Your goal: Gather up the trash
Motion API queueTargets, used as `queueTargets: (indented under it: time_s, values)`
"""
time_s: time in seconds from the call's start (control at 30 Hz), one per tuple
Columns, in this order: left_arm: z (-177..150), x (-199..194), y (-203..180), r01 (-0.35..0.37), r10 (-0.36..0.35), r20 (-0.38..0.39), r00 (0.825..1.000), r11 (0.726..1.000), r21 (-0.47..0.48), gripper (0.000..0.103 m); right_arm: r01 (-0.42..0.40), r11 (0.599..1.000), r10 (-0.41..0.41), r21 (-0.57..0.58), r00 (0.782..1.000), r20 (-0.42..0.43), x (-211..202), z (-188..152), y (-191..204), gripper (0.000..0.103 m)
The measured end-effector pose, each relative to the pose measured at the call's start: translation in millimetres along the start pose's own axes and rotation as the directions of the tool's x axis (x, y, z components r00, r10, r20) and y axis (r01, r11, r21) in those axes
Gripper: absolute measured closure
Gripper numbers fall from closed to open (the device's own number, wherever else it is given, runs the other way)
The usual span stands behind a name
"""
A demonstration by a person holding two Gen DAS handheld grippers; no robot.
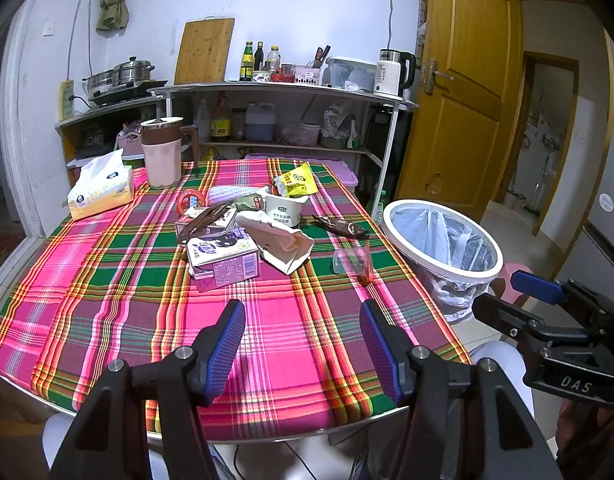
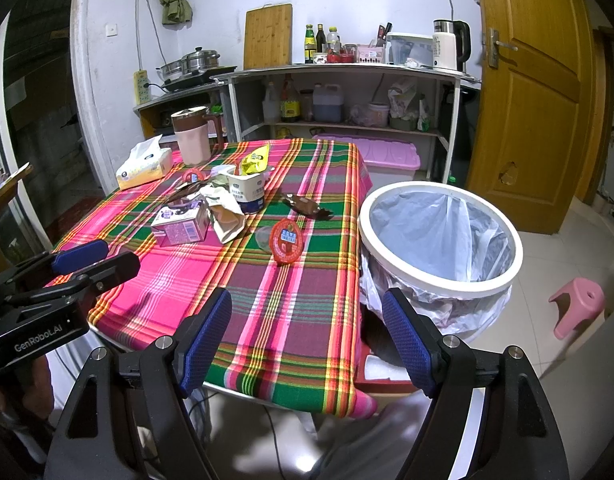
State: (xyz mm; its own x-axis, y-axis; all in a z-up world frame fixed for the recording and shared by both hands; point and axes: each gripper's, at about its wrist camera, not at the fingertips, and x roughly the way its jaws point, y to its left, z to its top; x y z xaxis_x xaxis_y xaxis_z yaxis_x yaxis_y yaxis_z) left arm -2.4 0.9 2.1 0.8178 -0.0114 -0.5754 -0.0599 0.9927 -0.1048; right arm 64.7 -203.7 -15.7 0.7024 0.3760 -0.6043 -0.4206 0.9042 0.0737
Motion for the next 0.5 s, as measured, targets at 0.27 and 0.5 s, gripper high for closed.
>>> queueTargets:
  time_s: [0.27,0.5]
  values:
    - [0.0,0.1,0.2,0.0,0.0,0.0,1.0,1.0,-0.002,0.044,0.0,1.0,0.0,0.001,1.0,-0.001,0.6,-0.3,-0.2,0.025]
    - [0.0,0.5,0.0,-0.001,0.001,0.001,1.0,1.0,0.0,0.044,0.0,1.0,0.0,0.0,1.0,-0.001,0.1,0.5,0.1,0.025]
